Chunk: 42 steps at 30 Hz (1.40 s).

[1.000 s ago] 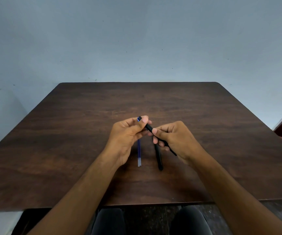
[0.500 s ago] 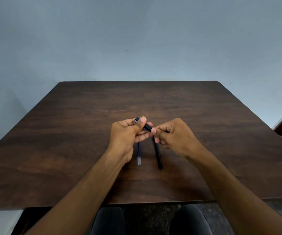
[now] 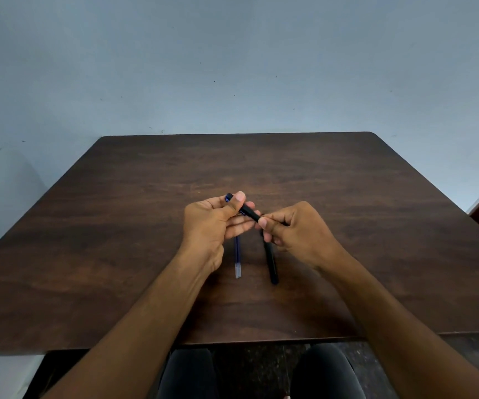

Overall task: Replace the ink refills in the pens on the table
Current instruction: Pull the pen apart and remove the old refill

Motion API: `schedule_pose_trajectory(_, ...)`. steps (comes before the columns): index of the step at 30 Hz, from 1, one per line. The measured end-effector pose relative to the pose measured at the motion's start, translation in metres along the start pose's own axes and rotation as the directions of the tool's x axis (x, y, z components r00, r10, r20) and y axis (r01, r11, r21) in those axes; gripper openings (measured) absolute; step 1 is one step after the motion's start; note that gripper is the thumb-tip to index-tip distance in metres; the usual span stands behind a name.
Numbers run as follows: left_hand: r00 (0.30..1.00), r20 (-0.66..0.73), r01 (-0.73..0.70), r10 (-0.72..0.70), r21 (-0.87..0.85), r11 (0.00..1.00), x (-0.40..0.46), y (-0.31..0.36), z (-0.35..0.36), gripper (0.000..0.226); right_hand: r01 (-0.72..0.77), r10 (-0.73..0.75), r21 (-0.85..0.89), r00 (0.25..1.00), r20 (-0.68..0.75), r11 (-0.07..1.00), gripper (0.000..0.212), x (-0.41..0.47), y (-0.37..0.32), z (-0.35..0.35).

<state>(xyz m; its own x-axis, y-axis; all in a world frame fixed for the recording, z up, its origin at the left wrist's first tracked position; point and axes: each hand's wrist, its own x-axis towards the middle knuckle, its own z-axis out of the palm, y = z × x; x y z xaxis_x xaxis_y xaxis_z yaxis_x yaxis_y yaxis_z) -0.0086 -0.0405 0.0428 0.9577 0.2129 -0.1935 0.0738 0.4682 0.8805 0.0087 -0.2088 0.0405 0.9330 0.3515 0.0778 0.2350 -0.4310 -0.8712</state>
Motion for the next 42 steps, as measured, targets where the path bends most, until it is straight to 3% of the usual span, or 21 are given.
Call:
schedule_pose_trajectory(5, 0.995, 0.013, -0.096, 0.095, 0.088, 0.992, 0.003, -0.003, 0.002, 0.029, -0.009, 0.009, -0.025, 1.0, -0.003, 1.0, 0.025, 0.0, -0.002, -0.008)
schedule_pose_trajectory(10, 0.978, -0.086, -0.176, 0.188, 0.129, 0.976, 0.008, -0.004, 0.008, 0.026, -0.045, 0.044, -0.048, 0.999, -0.02, 0.998, 0.023, -0.005, 0.002, -0.02)
schedule_pose_trajectory(15, 0.98, -0.133, -0.13, 0.15, 0.15, 0.98, 0.015, 0.001, 0.012, 0.02, -0.086, 0.085, -0.008, 0.993, -0.084, 0.996, 0.024, -0.013, 0.011, -0.032)
schedule_pose_trajectory(18, 0.988, -0.097, -0.09, 0.12, 0.271, 0.958, 0.016, 0.0, 0.018, 0.021, -0.134, 0.144, 0.085, 0.979, -0.141, 0.987, 0.024, -0.016, 0.015, -0.041)
schedule_pose_trajectory(21, 0.999, 0.014, -0.052, 0.051, 0.416, 0.908, 0.015, -0.005, 0.028, 0.022, -0.169, 0.201, 0.178, 0.962, -0.182, 0.969, 0.023, -0.019, 0.016, -0.046)
schedule_pose_trajectory(26, 0.997, 0.036, -0.073, 0.064, 0.621, 0.781, 0.021, -0.014, 0.043, 0.028, -0.195, 0.248, 0.249, 0.947, -0.206, 0.949, 0.016, -0.027, 0.019, -0.053)
schedule_pose_trajectory(32, 1.0, 0.017, -0.016, 0.002, 0.895, 0.446, 0.033, -0.012, 0.068, 0.023, -0.212, 0.274, 0.263, 0.935, -0.225, 0.941, 0.009, -0.031, 0.026, -0.058)
schedule_pose_trajectory(36, 0.997, 0.035, -0.062, 0.066, 0.884, 0.464, 0.038, -0.008, 0.071, 0.026, -0.217, 0.281, 0.271, 0.934, -0.222, 0.938, 0.008, -0.033, 0.027, -0.059)
schedule_pose_trajectory(42, 0.998, 0.056, -0.063, 0.029, 0.895, 0.443, 0.037, -0.014, 0.076, 0.024, -0.224, 0.289, 0.271, 0.93, -0.228, 0.936, 0.007, -0.033, 0.029, -0.062)
